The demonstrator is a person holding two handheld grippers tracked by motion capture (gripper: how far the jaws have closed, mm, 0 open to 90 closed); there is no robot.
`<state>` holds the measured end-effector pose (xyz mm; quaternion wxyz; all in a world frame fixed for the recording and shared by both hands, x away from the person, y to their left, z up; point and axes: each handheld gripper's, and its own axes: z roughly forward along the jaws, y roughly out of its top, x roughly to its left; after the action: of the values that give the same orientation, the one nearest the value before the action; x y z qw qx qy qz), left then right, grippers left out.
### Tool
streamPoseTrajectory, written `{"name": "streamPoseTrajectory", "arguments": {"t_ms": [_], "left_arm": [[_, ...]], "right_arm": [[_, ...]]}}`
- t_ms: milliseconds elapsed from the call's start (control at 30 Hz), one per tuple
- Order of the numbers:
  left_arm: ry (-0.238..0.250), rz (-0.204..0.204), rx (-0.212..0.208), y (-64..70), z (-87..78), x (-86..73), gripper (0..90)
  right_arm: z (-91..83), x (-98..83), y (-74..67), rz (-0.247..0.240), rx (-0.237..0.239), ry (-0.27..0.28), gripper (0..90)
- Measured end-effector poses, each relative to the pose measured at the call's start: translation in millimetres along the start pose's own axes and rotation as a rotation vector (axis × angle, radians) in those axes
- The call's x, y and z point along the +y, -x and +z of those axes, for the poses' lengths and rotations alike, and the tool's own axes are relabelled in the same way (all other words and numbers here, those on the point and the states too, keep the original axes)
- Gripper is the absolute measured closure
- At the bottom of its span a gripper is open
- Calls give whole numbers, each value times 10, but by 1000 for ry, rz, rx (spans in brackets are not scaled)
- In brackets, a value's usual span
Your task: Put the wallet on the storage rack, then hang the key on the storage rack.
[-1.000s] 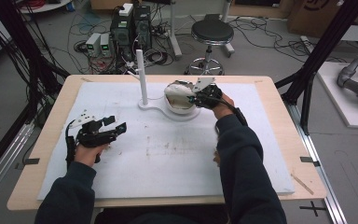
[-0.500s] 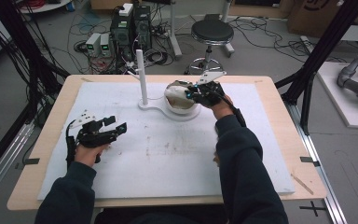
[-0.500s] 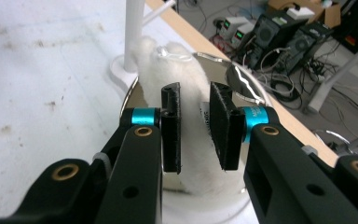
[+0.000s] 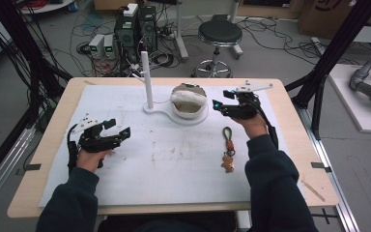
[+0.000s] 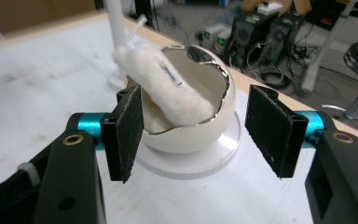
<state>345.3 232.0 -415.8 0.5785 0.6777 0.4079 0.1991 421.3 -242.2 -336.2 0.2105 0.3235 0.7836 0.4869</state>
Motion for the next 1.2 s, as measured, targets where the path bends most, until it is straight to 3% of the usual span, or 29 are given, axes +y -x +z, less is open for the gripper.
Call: {"name": "streamPoseTrajectory", "arguments": {"t_ms": [133,167,200,333,467,667,1200], "left_arm": [[-9,18,-2,13,3,-1,177],[-9,18,-2,13,3,-1,177],[-11,17,-1,16,6,-3,178],[-19,21,-1,20,3,-3,179],[-24,23,-12,34,7,-5,185],[-33,27,-7,34,26,-12,187],[-31,16,-4,9,19,-13,198]], "right_arm": [[-252,-273,-36,29,-16,-14,296],[-252,-273,-36,29,-16,-14,296],[-336,-442,-70,23,-30,-52,282],[-425,-746,-137,43,-54,-99,269],[-459,-917,-130,86,-72,-82,268],[-478,-934,-127,75,-78,-77,267],[-496,-989,-143,67,-159,-100,259]]}}
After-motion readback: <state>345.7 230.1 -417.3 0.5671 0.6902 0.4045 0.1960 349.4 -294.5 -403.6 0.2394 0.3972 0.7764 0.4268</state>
